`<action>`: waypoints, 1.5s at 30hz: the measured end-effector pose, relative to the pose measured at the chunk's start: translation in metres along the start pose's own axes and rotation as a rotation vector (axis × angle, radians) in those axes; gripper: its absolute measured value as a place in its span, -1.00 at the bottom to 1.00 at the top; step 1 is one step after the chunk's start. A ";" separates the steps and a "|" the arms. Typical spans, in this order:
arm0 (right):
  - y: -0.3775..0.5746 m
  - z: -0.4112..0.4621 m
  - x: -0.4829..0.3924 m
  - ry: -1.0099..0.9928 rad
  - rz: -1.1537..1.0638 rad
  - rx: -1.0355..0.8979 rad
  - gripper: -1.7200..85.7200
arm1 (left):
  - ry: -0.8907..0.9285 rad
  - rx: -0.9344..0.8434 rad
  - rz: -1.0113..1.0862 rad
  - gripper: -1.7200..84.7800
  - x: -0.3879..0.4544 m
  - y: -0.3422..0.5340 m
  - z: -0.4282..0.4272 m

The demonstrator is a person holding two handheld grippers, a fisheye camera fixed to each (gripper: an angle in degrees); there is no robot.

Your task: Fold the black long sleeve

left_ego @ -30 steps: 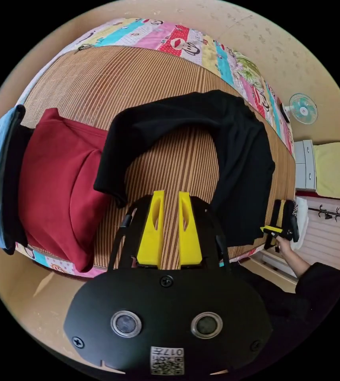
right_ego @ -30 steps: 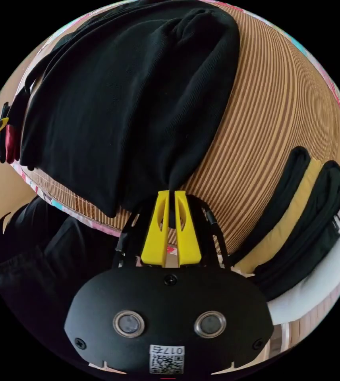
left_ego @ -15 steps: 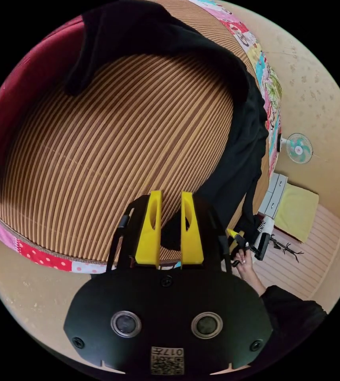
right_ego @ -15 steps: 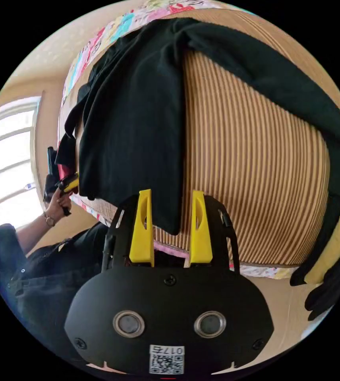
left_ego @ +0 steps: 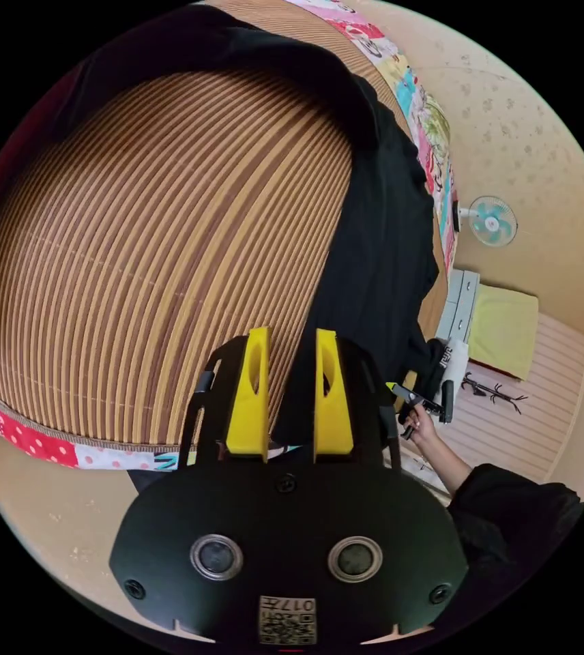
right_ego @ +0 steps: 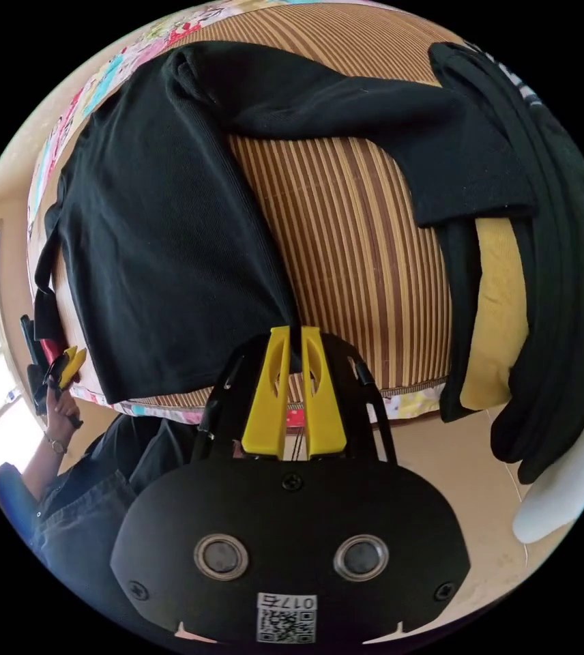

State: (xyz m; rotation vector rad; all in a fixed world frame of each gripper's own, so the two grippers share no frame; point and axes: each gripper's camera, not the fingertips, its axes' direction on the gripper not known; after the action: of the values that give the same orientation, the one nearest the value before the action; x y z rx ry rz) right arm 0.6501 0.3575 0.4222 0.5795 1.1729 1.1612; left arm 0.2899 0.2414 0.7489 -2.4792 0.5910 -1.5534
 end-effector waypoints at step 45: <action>0.219 0.016 -0.316 -0.042 -0.653 0.046 -0.84 | -0.189 0.412 0.115 -0.90 0.065 0.108 -0.209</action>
State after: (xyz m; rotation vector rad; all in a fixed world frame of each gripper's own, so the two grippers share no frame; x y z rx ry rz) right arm 0.5948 0.1485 0.7403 0.2179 1.2270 0.5615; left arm 0.1023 0.1320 0.8603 -2.2031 0.3354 -1.2328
